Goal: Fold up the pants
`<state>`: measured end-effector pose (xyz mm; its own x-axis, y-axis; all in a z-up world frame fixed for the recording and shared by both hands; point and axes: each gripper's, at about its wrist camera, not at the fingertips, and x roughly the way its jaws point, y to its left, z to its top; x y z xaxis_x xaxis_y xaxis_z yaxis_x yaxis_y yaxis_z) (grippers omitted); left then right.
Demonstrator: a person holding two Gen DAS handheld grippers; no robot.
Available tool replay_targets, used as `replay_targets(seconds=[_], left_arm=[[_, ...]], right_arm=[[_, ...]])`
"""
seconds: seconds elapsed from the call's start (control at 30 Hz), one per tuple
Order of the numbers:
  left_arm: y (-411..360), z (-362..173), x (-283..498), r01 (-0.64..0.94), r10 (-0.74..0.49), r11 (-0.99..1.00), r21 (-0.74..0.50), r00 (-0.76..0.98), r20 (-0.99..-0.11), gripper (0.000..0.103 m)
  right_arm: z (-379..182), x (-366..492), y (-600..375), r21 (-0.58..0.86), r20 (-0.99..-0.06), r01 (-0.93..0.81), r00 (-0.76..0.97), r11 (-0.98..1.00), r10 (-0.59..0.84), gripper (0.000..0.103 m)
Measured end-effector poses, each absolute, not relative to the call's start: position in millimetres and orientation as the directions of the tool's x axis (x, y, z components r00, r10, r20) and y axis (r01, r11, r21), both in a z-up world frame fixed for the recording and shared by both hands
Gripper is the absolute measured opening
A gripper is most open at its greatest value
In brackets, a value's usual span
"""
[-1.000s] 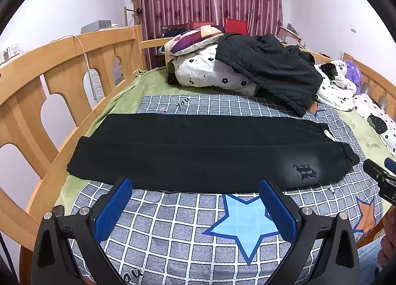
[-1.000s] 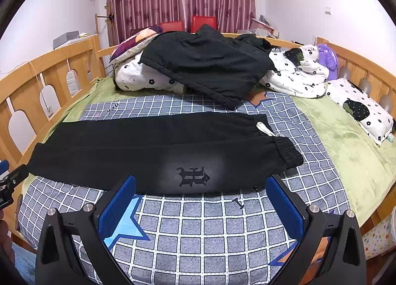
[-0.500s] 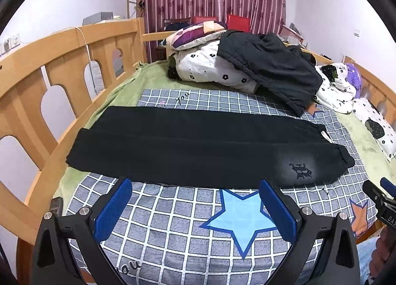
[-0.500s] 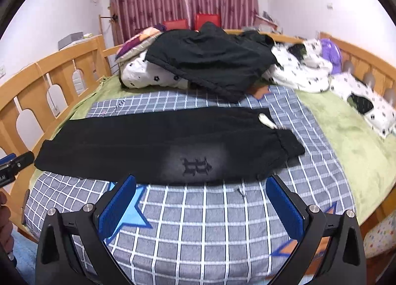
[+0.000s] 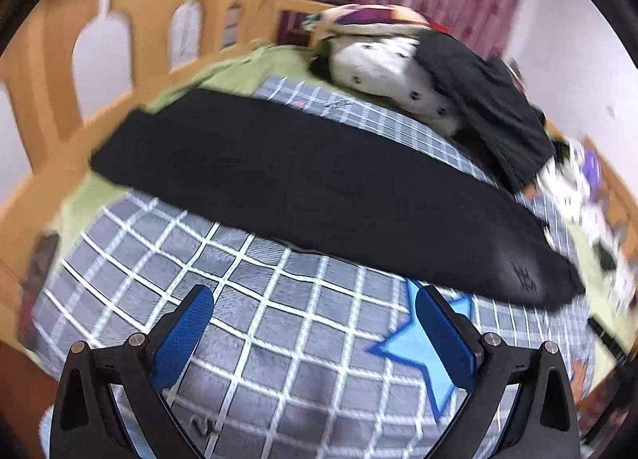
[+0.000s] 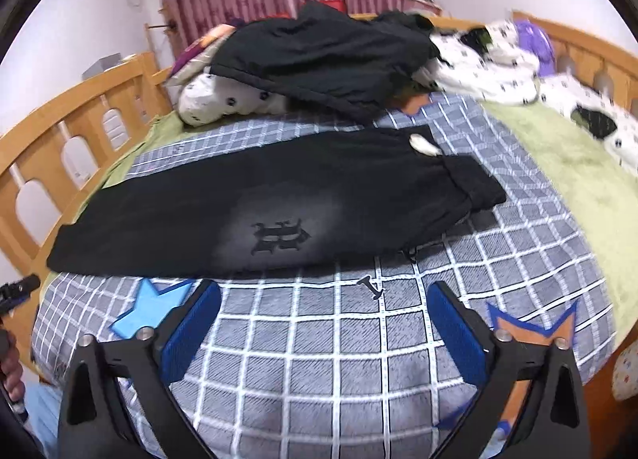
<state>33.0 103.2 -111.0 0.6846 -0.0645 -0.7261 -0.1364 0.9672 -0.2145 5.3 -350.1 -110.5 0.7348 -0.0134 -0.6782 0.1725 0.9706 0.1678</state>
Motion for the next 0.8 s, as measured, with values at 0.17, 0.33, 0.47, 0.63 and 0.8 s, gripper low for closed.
replay_targets(seconds=[0.17,0.33,0.47,0.63,0.8], left_arm=[[154,-159,65,-0.255,-0.113,0.892,-0.373,0.674,-0.730,0.089],[185,-198,105,-0.336,-0.162,0.819,-0.466,0.643,-0.748,0.082],[194,-209,124,-0.356,-0.162,0.781,-0.513,0.678,-0.717,0.073],[200,-209,154,-0.386,-0.095,0.799,-0.461,0.676,-0.731,0.011],[200,-172,149,-0.321,-0.048,0.861,-0.393,0.720,-0.693,0.010]], right_arm=[[-148,37,-377,0.192,-0.706,0.241,0.707,0.951,-0.037,0.069],[-171,66,-412,0.350,-0.711,0.283,0.701,0.893,0.057,0.067],[-189,92,-426,0.441,-0.713,0.311,0.691,0.842,0.118,0.067],[-204,117,-430,0.477,-0.706,0.330,0.696,0.814,0.131,0.026],[-167,107,-416,0.405,-0.652,0.254,0.754,0.879,0.082,0.022]])
